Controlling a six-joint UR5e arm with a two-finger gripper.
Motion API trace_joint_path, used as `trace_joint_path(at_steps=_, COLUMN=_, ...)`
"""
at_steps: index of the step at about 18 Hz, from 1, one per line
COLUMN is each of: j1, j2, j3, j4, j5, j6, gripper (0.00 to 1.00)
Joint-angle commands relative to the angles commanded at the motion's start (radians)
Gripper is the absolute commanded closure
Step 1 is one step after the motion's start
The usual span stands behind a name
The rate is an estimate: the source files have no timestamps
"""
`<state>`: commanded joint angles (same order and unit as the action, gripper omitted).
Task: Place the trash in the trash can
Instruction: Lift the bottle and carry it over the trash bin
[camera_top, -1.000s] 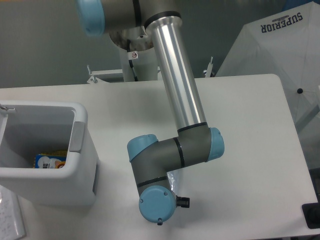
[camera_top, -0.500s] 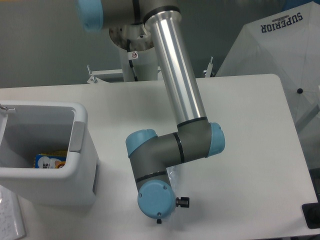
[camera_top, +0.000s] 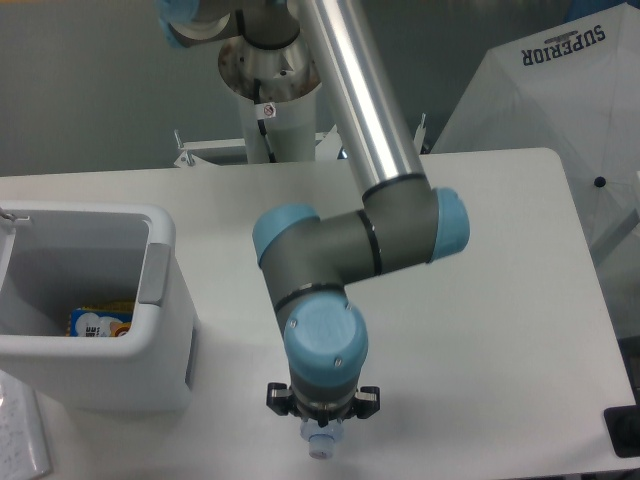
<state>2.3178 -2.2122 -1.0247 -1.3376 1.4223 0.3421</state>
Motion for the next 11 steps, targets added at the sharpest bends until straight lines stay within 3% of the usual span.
trace_joint_path(at_steps=3, j1=0.020, j2=0.069, j3=0.000, j4=0.031, j5=-0.126, j6=0.003, gripper=0.48)
trace_joint_path(at_steps=7, j1=0.054, j2=0.146, j3=0.000, j4=0.127, j5=-0.391, j6=0.000, gripper=0.48)
trace_joint_path(at_steps=11, j1=0.061, j2=0.187, j3=0.000, j4=0.208, j5=-0.509, j6=0.000, gripper=0.48)
